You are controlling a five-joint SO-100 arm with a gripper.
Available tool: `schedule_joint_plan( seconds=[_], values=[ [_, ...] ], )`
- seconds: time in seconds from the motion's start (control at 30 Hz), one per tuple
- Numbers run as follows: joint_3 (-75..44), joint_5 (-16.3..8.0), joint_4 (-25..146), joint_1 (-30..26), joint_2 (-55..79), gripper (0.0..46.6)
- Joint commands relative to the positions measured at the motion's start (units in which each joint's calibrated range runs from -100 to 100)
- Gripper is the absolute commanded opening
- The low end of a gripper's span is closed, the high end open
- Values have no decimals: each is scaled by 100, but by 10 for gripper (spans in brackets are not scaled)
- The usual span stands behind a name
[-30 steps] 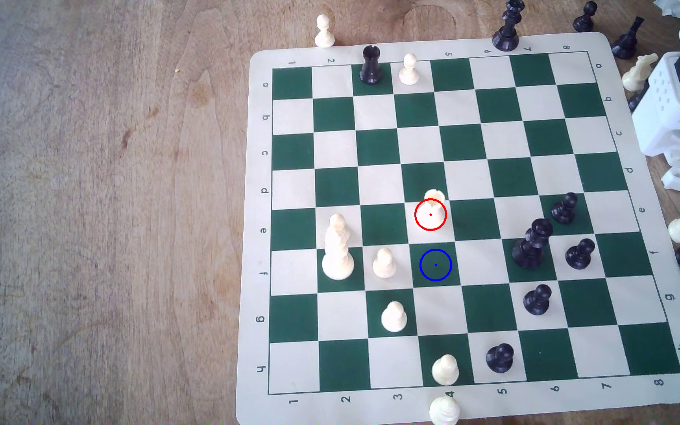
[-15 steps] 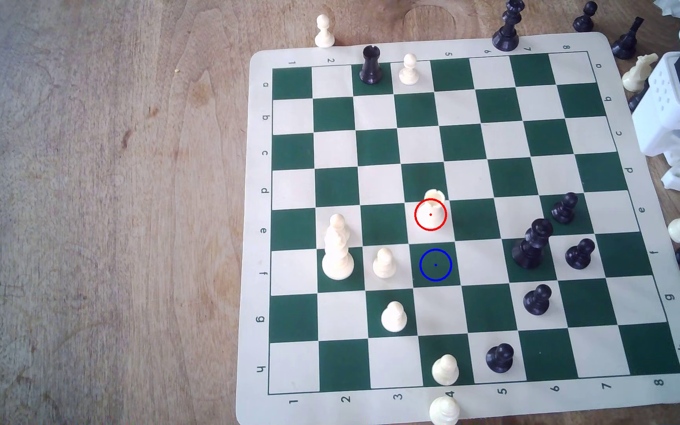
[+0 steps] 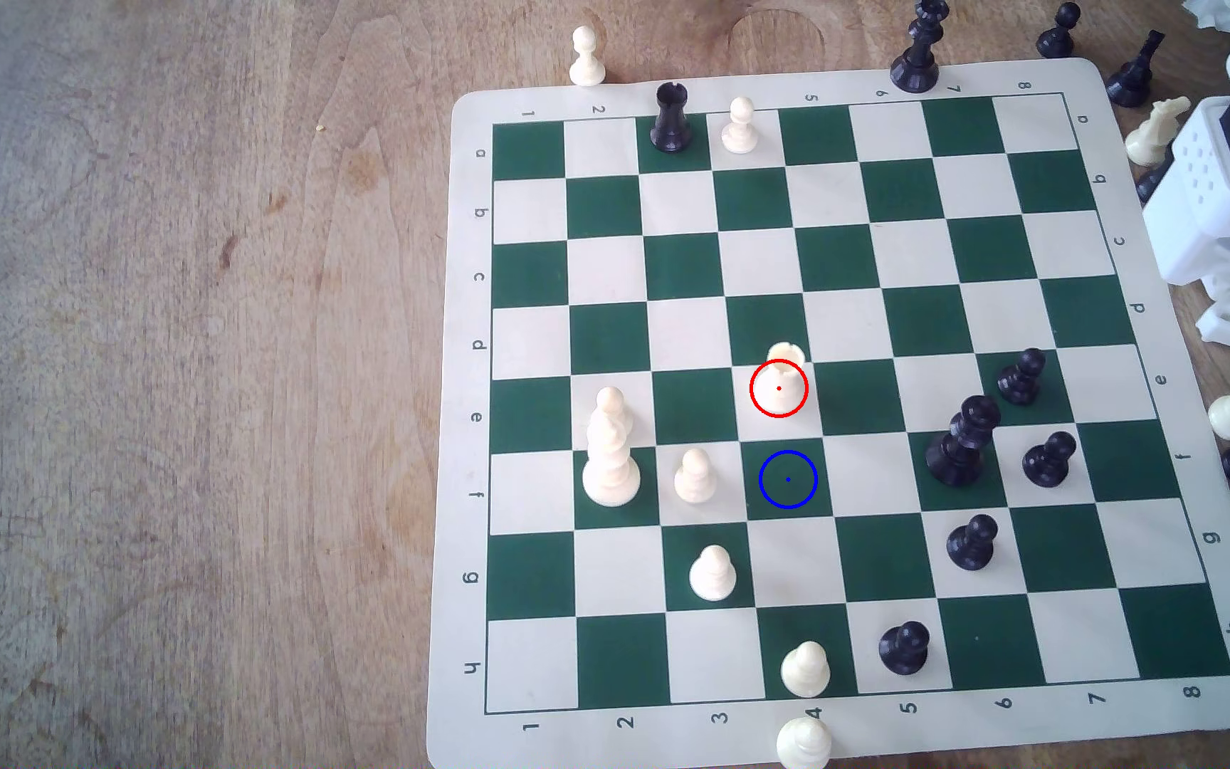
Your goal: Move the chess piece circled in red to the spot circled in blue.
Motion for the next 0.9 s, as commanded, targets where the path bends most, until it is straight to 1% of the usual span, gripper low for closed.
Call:
schedule_joint_plan(
  seconds=[0.0,0.07,0.1,0.2,0.23,0.3,0.37,0.5,0.53,0.57,0.63,0.67,0.7,0.73,0.8,0.83,0.87],
  values=[
    [81,855,2700,-125,-11,6],
    [81,855,3429,-133,-11,3],
    [81,821,4314,-133,-11,5],
    [-46,840,5673,-187,-11,21],
    [-290,825,6779,-328,-11,25],
    [-372,845,7377,-492,40,30],
    [-435,864,7623,-586,167,34],
    [-1433,635,8704,-375,1092,36],
    [-1913,581,9293,-352,1466,39],
    [-2131,571,9555,-359,1661,38],
    [-2666,449,9998,-414,2230,36],
    [-3001,342,10121,-438,2637,36],
    [-3600,186,10235,-445,3359,39],
    [-3935,103,10374,-430,3715,44],
    [-4805,-195,10849,-359,4488,83],
    [-5476,-376,11095,-289,5175,107],
    [-5685,-376,11169,-266,5430,111]
  ],
)
